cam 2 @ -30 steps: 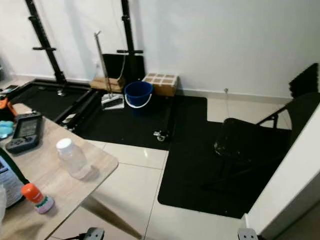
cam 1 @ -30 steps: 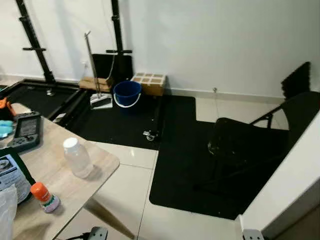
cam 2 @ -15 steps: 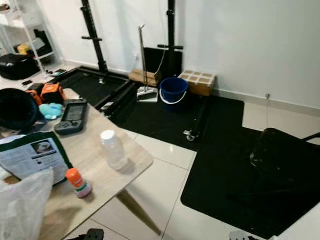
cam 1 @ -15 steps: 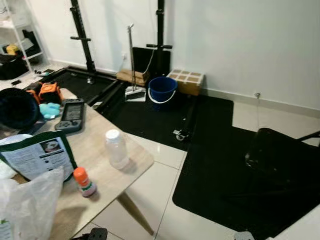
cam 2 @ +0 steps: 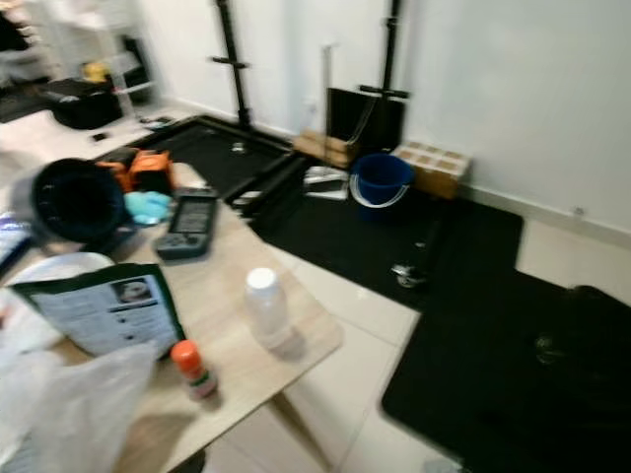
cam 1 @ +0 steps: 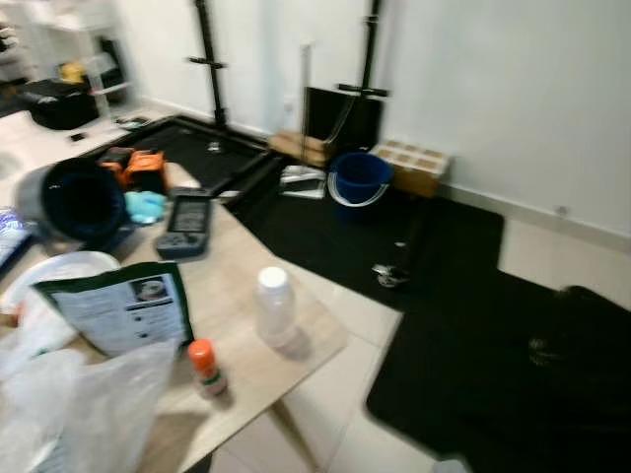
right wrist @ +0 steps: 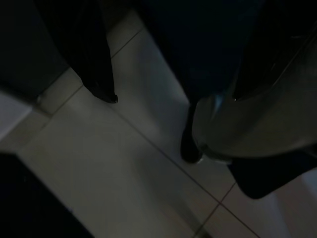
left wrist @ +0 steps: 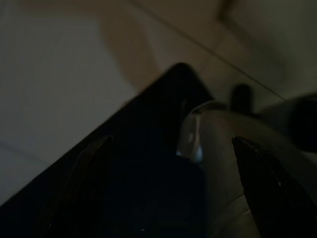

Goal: Restocking fridge

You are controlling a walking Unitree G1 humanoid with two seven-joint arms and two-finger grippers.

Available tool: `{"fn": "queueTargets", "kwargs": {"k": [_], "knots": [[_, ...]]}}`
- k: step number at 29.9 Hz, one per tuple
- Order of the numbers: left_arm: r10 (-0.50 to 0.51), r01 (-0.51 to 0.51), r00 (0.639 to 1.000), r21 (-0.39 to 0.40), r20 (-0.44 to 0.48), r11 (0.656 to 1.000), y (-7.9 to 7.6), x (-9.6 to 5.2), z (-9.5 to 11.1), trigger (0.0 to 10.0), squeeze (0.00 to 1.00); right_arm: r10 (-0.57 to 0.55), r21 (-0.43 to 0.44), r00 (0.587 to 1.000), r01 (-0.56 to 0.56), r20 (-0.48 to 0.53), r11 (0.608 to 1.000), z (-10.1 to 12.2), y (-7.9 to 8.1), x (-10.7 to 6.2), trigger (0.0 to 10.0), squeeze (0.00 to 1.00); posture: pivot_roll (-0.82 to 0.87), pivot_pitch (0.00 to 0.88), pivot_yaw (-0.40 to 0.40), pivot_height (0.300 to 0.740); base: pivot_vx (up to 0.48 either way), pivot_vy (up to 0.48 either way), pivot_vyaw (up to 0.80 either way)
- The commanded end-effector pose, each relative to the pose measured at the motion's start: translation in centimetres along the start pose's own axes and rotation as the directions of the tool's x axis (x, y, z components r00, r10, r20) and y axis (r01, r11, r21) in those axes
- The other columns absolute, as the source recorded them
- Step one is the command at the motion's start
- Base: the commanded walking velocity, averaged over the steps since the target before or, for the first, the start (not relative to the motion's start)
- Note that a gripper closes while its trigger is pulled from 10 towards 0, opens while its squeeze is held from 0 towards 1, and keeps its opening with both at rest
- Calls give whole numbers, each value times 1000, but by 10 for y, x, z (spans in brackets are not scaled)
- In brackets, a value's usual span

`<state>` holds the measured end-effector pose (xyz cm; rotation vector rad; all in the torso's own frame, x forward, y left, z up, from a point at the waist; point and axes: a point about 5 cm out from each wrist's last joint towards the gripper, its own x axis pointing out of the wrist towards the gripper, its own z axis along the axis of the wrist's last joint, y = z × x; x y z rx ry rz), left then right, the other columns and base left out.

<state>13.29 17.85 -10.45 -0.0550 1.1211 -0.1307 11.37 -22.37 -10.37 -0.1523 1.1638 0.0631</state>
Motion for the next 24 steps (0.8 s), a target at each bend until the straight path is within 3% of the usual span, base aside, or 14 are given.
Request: {"fn": "queueTargets", "kwargs": {"k": [1,4,5,9,14,16,17,20,24], "knots": [[0,0,1000,12,-24,1000,4,-2,-6,10000,0,-2,-1,1000,2,-22,1000,-7,3,-1,10000,0,61,0,-9,740,0,-480,0],[-10,11,1000,27,-29,1000,3,-2,-6,10000,0,-6,-2,1000,6,-27,1000,-10,-2,-2,10000,0,62,0,-8,740,0,-469,0],[-7,7,1000,19,-30,1000,3,-2,-7,10000,0,-19,5,999,19,-30,1000,-15,-16,-6,10000,0,63,0,-10,740,0,-469,0],[-1,2,999,15,-32,1000,3,-2,-7,10000,0,-41,9,998,41,-37,999,-21,-37,-12,10000,0,62,0,-9,740,0,-469,0],[11,-11,999,3,-30,1000,4,-2,-8,10000,0,-60,13,998,60,-33,998,-19,-55,-17,10000,0,63,0,-10,740,0,0,0],[13,-13,999,1,-30,1000,5,-2,-8,10000,0,-57,10,998,58,-23,998,-13,-56,-16,10000,0,63,0,-10,740,0,0,0],[18,-18,999,1,-34,1000,5,-2,-8,10000,0,-49,-2,999,49,-3,999,3,-51,-12,10000,0,63,0,-10,740,0,0,0],[20,-20,999,1,-35,1000,6,-2,-8,10000,0,-44,-8,999,44,4,999,8,-50,-10,10000,0,63,0,-9,740,0,0,0],[20,-20,999,-1,-34,1000,5,-2,-8,10000,0,-11,-28,999,12,46,1000,39,-30,-1,10000,0,62,0,-9,740,0,0,306]]}}
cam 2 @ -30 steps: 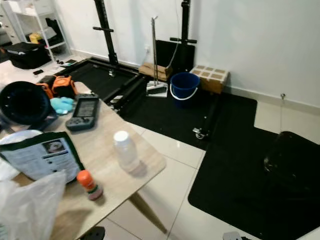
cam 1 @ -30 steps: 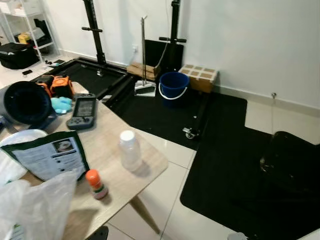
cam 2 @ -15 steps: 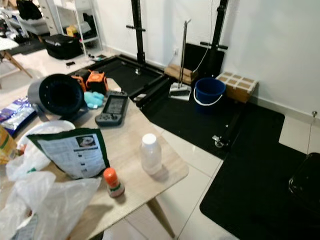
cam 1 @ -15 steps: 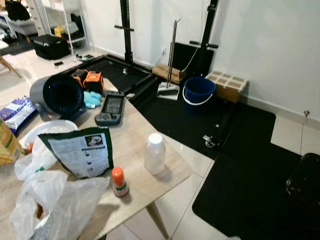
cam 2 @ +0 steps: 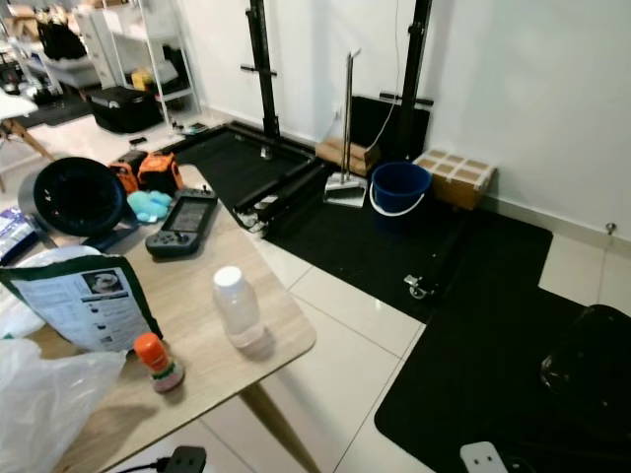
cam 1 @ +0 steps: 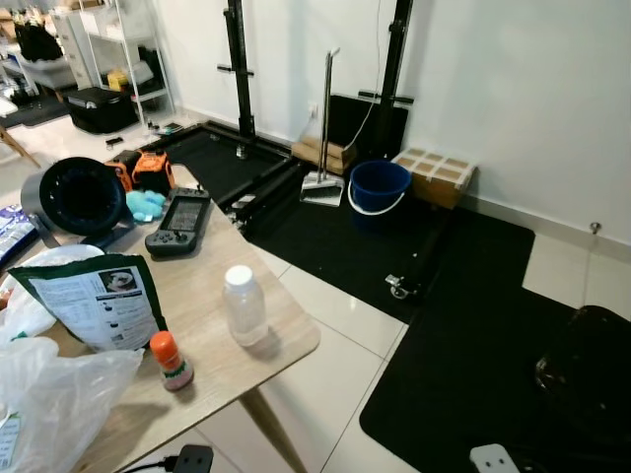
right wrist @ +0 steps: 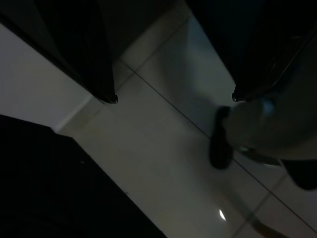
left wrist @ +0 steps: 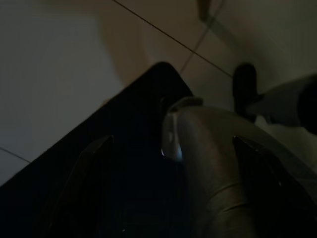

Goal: Restocking fridge

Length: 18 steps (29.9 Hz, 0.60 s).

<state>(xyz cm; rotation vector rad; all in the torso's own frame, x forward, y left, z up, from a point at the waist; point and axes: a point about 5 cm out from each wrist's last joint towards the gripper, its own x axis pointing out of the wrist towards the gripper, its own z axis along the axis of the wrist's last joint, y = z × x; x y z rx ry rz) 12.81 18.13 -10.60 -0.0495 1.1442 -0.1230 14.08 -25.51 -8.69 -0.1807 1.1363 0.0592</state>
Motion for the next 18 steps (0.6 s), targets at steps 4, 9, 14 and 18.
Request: {"fn": "queueTargets", "kwargs": {"k": [4,9,14,18], "knots": [[7,-7,1000,-4,-10,1000,2,-1,-3,10000,0,52,-21,997,-51,49,998,37,33,10,10000,0,62,0,-9,740,0,0,800],[6,-6,1000,-6,-9,1000,2,-1,-3,10000,0,68,-26,996,-66,63,997,50,46,12,10000,0,61,0,-10,740,0,0,800],[4,-4,1000,-6,-7,1000,2,-1,-2,10000,0,51,-19,998,-51,19,999,20,28,8,10000,0,59,0,-9,740,0,0,800],[3,-3,1000,-5,-6,1000,2,-1,-2,10000,0,54,-15,998,-54,14,998,15,25,7,10000,0,59,0,-8,740,0,0,800]]}}
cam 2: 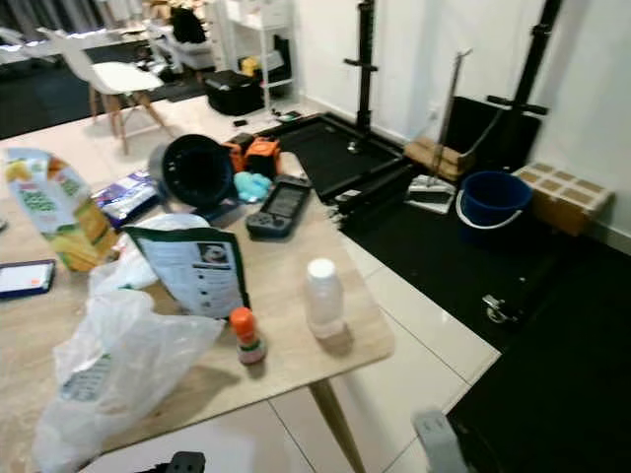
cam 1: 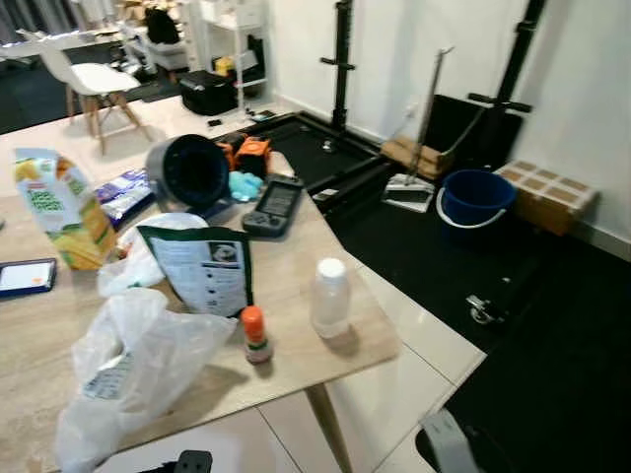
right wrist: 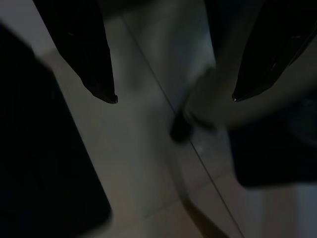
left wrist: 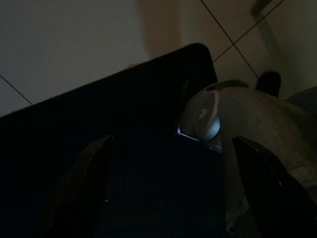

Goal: Restocking fridge

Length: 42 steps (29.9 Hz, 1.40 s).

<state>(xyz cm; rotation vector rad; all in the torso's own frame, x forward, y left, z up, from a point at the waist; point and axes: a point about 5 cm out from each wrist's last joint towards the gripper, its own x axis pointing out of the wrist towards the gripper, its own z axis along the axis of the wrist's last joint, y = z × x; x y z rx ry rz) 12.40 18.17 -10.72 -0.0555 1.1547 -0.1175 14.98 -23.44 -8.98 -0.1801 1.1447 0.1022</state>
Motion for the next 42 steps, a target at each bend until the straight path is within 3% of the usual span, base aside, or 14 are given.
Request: {"fn": "queueTargets", "kwargs": {"k": [1,8,16,18,21,35,42], "knots": [[1,-1,1000,3,4,1000,1,0,2,10000,0,18,7,1000,-18,19,1000,4,5,1,10000,0,59,0,-8,740,0,0,800],[-11,11,1000,13,3,1000,0,0,2,10000,0,9,16,1000,-10,20,1000,2,4,1,10000,0,59,0,-8,740,0,0,686],[-15,15,1000,22,-8,1000,0,0,1,10000,0,-1,20,1000,0,22,1000,2,3,1,10000,0,59,0,-6,740,0,-478,0],[-12,12,1000,-17,-1,1000,0,0,0,10000,0,-2,18,1000,2,22,1000,2,3,1,10000,0,59,0,-6,740,0,0,0],[-6,6,1000,12,-9,1000,1,0,-1,10000,0,-8,10,1000,7,20,1000,1,2,1,10000,0,59,0,-6,740,0,0,0],[-3,3,1000,12,-8,1000,1,0,0,10000,0,4,-6,1000,-4,20,1000,1,3,1,10000,0,61,0,-7,740,0,0,0],[-2,2,1000,15,-9,1000,1,0,0,10000,0,24,-13,1000,-23,16,1000,0,4,0,10000,0,64,0,-6,740,0,0,671]]}}
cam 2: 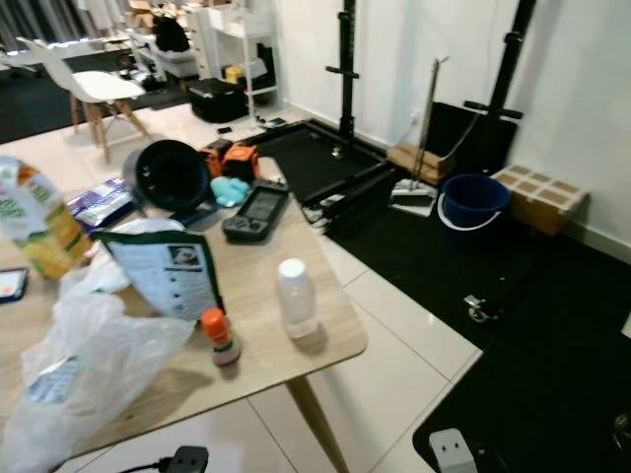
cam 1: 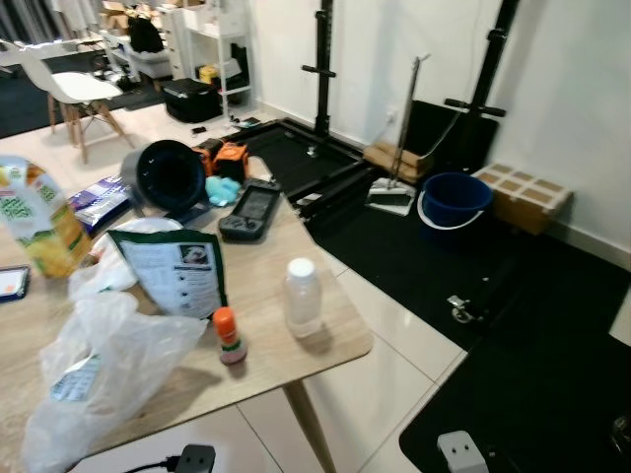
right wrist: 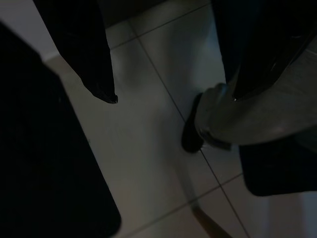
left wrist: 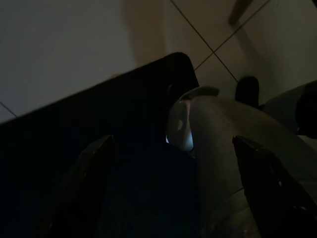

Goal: Restocking fridge

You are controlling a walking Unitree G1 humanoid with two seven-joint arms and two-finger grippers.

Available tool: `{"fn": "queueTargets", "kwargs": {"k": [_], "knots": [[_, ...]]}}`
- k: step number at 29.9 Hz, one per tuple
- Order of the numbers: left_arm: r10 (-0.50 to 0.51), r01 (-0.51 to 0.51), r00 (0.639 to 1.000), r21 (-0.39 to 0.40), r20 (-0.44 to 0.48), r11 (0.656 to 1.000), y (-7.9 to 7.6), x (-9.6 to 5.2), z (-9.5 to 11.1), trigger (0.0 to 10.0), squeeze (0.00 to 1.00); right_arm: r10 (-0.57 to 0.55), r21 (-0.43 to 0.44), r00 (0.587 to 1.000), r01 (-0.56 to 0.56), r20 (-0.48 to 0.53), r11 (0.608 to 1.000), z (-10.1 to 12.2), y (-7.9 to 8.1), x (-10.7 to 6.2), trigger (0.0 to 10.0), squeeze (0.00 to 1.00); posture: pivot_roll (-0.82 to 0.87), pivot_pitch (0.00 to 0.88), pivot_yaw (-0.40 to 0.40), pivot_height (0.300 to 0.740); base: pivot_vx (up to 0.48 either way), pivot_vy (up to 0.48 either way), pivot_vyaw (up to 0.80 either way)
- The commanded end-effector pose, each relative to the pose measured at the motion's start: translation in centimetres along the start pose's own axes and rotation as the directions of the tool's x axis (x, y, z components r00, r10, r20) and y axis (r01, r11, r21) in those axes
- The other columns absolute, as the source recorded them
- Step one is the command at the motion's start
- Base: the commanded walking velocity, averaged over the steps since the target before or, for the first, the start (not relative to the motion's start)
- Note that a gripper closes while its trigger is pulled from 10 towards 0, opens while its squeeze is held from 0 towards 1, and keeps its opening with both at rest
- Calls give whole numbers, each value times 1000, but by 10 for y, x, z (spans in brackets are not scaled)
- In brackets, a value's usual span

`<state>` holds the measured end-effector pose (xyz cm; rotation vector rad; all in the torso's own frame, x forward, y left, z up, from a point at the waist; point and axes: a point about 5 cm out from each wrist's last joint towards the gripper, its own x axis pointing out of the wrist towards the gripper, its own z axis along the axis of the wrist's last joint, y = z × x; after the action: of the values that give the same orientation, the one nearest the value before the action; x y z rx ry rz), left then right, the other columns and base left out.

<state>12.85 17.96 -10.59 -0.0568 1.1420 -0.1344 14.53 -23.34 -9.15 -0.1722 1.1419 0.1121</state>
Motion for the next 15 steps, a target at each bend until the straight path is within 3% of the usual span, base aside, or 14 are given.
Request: {"fn": "queueTargets", "kwargs": {"k": [1,11,15], "knots": [[12,-12,1000,6,-21,1000,4,-1,-5,10000,0,12,-13,1000,-12,12,1000,4,3,1,10000,0,64,0,-6,740,0,0,800],[8,-8,1000,6,-22,1000,3,-1,-5,10000,0,17,-3,1000,-17,15,1000,4,3,1,10000,0,64,0,-5,740,0,0,800],[2,-1,1000,14,-25,1000,3,-1,-6,10000,0,14,-7,1000,-14,15,1000,3,3,1,10000,0,64,0,-5,740,0,0,144]]}}
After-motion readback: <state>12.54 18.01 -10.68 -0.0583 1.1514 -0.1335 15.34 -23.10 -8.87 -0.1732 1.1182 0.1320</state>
